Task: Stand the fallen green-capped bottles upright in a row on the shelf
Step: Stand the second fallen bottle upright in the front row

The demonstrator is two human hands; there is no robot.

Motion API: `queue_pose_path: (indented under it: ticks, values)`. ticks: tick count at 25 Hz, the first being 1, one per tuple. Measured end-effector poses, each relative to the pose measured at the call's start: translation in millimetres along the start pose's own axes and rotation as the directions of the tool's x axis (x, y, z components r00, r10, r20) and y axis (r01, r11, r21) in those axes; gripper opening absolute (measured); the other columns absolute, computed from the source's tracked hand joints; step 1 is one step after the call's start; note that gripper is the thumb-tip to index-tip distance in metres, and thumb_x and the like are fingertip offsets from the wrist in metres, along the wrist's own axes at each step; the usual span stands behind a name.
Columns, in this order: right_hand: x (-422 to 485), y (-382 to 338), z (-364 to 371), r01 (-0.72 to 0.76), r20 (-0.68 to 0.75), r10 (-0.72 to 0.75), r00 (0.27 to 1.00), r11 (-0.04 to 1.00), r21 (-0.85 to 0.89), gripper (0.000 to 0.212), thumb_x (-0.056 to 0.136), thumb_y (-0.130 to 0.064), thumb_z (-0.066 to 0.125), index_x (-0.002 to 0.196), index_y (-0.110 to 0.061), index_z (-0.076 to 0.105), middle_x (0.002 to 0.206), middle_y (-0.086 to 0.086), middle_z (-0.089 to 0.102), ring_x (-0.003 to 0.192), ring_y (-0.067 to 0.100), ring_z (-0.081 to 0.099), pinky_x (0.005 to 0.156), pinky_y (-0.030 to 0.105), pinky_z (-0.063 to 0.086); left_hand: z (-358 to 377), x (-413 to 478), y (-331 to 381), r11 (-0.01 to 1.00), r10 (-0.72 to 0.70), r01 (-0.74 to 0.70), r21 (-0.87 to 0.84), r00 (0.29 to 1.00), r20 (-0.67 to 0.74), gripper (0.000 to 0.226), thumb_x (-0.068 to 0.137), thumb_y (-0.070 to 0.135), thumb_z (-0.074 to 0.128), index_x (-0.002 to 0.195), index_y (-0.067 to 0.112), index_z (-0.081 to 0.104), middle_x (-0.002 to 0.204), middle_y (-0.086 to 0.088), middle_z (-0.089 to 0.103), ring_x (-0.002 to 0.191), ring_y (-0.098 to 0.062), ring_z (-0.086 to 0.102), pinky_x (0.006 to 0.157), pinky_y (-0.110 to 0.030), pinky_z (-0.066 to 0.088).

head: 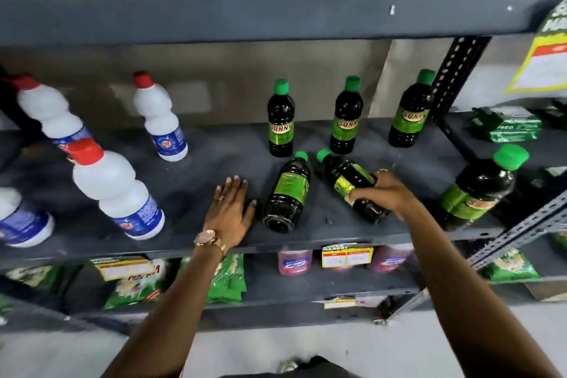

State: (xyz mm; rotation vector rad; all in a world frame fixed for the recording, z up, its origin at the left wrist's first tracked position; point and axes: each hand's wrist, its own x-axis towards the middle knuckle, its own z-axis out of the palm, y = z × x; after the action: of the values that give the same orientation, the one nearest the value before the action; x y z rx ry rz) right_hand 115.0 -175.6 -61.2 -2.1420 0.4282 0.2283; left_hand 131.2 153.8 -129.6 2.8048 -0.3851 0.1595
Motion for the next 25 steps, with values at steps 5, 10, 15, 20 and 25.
queue_pose_path:
  ticks: [5, 10, 15, 20, 25]
  values:
    - [-6, 13, 37, 0.365, -0.494, -0.212, 0.843, 0.901, 0.236, 0.064, 0.062, -0.032, 0.088, 0.107, -0.011, 0.048, 0.097, 0.008, 0.064, 0.084, 0.02, 0.063, 0.073, 0.032, 0.05, 3, 6, -6, 0.992, -0.049, 0.04, 0.123, 0.997, 0.068, 0.084, 0.077, 0.059, -0.006, 0.15, 0.02, 0.007, 0.16, -0.007, 0.003, 0.147, -0.022, -0.004, 0.119, -0.042, -0.005]
    - [-1, 4, 57, 0.408, -0.636, -0.113, 0.763, 0.848, 0.339, 0.086, 0.06, -0.023, 0.09, 0.125, -0.014, 0.034, 0.109, 0.003, 0.059, 0.092, 0.015, 0.062, 0.089, 0.026, 0.051, 3, 6, -8, 0.994, -0.035, 0.028, 0.102, 0.997, 0.07, 0.083, 0.078, 0.061, -0.004, 0.15, 0.02, 0.005, 0.16, -0.006, 0.001, 0.147, -0.02, -0.006, 0.119, -0.041, -0.006]
    - [-5, 20, 59, 0.384, -0.558, -0.18, 0.81, 0.882, 0.274, 0.09, 0.067, -0.006, 0.084, 0.141, -0.015, 0.033, 0.117, 0.003, 0.062, 0.104, 0.017, 0.061, 0.094, 0.034, 0.049, 3, 8, -10, 0.996, -0.033, 0.027, 0.081, 0.997, 0.073, 0.082, 0.079, 0.062, -0.001, 0.15, 0.021, 0.008, 0.161, -0.005, 0.002, 0.147, -0.019, -0.006, 0.119, -0.041, -0.006]
    - [5, 14, 61, 0.327, -0.651, -0.111, 0.751, 0.919, 0.221, 0.097, 0.054, -0.027, 0.092, 0.135, -0.018, 0.039, 0.128, 0.009, 0.057, 0.118, 0.023, 0.054, 0.103, 0.044, 0.044, 4, 8, -10, 0.999, -0.023, 0.021, 0.042, 0.999, 0.041, 0.082, 0.08, 0.061, 0.004, 0.149, 0.019, 0.016, 0.16, -0.008, 0.01, 0.147, -0.022, 0.0, 0.12, -0.043, -0.002]
    - [7, 16, 62, 0.311, -0.591, -0.146, 0.793, 0.931, 0.188, 0.09, 0.057, -0.024, 0.091, 0.133, -0.012, 0.044, 0.13, 0.009, 0.052, 0.119, 0.022, 0.052, 0.101, 0.032, 0.042, 5, 7, -10, 1.0, -0.014, 0.014, 0.017, 1.0, 0.005, 0.08, 0.082, 0.061, 0.01, 0.148, 0.018, 0.023, 0.159, -0.01, 0.017, 0.147, -0.024, 0.006, 0.12, -0.045, 0.002]
